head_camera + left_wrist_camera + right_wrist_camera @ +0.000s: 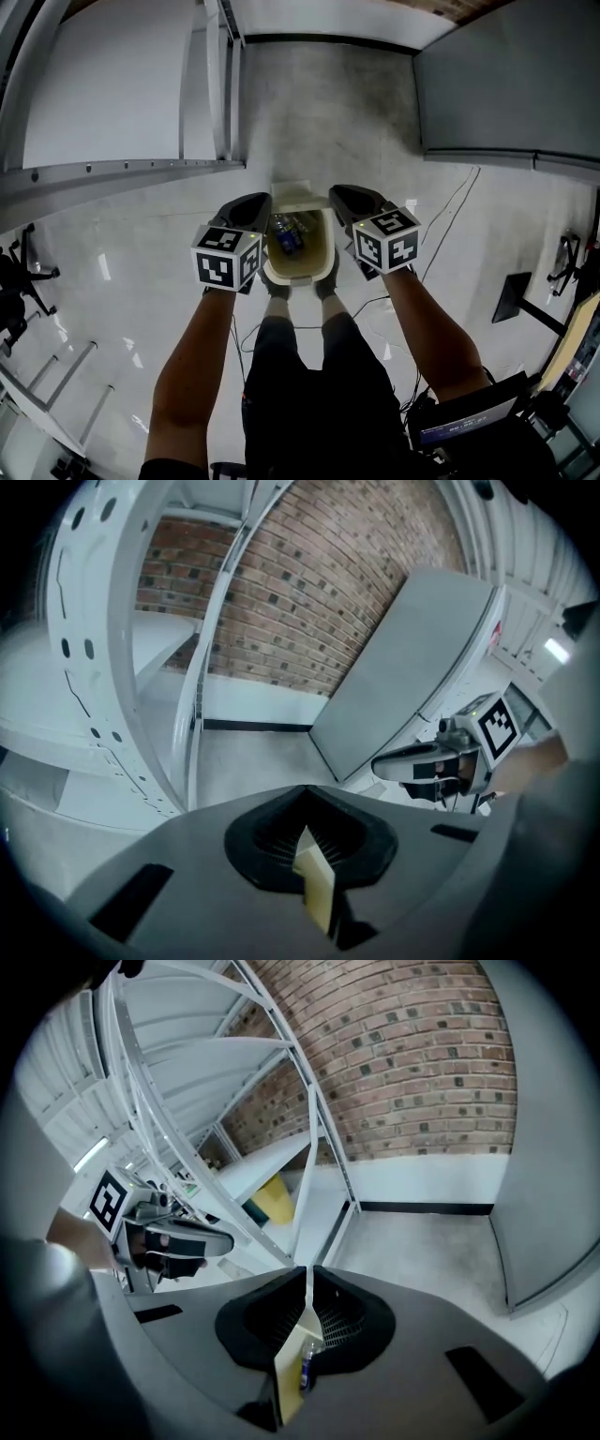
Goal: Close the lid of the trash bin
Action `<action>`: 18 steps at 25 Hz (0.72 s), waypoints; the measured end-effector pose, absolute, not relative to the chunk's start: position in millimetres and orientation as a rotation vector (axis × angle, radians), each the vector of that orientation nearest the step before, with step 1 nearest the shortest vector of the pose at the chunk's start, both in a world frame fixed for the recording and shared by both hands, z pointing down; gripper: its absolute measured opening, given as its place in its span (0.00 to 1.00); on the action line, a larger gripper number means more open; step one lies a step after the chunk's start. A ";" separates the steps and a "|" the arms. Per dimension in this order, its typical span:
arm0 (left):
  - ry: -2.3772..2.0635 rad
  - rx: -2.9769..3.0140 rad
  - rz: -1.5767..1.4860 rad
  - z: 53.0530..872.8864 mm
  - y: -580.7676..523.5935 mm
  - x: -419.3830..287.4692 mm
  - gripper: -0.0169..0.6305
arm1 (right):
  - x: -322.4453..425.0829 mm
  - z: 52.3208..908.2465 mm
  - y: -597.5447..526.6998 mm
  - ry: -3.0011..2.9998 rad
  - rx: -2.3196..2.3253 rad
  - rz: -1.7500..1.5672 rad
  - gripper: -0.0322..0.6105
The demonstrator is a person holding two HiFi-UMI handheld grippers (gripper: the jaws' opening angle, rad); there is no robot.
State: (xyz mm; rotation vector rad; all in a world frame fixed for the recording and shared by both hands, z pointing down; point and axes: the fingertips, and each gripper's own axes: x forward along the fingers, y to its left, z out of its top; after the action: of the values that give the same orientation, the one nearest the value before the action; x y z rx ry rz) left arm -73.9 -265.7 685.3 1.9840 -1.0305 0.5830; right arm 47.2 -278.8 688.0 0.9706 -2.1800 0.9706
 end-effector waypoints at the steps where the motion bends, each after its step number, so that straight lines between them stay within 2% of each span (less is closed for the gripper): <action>1: -1.020 1.992 0.594 687.8 -262.2 -72.3 0.02 | 48.1 690.9 -275.5 -2.174 0.967 0.977 0.06; 8: -0.983 1.975 0.613 690.8 -229.2 -68.1 0.02 | 54.1 693.5 -242.5 -2.139 0.949 1.018 0.06; 18: -0.842 1.927 0.750 725.6 -129.7 -51.2 0.02 | 58.8 724.1 -138.0 -2.037 0.816 1.087 0.06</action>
State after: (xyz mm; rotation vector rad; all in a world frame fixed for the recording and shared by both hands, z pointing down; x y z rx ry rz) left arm -51.2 -129.7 725.6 1.9266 -0.8418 0.7502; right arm 58.8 -138.0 724.1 0.8156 -2.0375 1.0874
